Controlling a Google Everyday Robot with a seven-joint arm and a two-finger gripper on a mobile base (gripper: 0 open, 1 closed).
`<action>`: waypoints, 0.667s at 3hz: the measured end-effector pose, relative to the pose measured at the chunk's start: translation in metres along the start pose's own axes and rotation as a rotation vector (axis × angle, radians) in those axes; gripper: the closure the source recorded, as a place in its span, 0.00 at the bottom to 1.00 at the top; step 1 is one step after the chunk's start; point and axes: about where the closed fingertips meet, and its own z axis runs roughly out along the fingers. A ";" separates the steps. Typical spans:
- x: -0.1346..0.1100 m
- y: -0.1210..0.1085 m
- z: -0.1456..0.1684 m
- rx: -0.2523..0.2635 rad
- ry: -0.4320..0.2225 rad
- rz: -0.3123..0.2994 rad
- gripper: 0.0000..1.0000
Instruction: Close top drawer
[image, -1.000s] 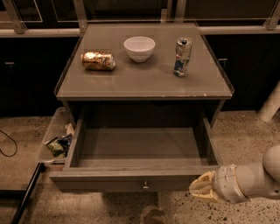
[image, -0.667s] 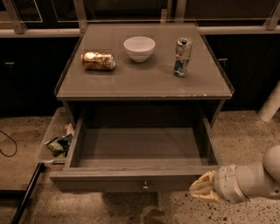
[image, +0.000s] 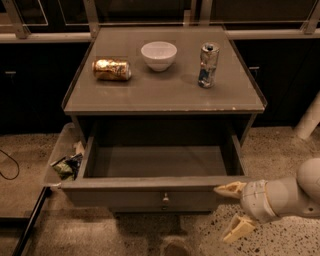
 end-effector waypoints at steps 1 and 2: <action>-0.015 -0.038 -0.003 0.032 -0.005 -0.058 0.39; -0.016 -0.092 -0.006 0.077 0.007 -0.089 0.62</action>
Offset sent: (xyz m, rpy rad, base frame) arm 0.1584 -0.0332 0.0365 -0.0650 -0.1768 -0.0067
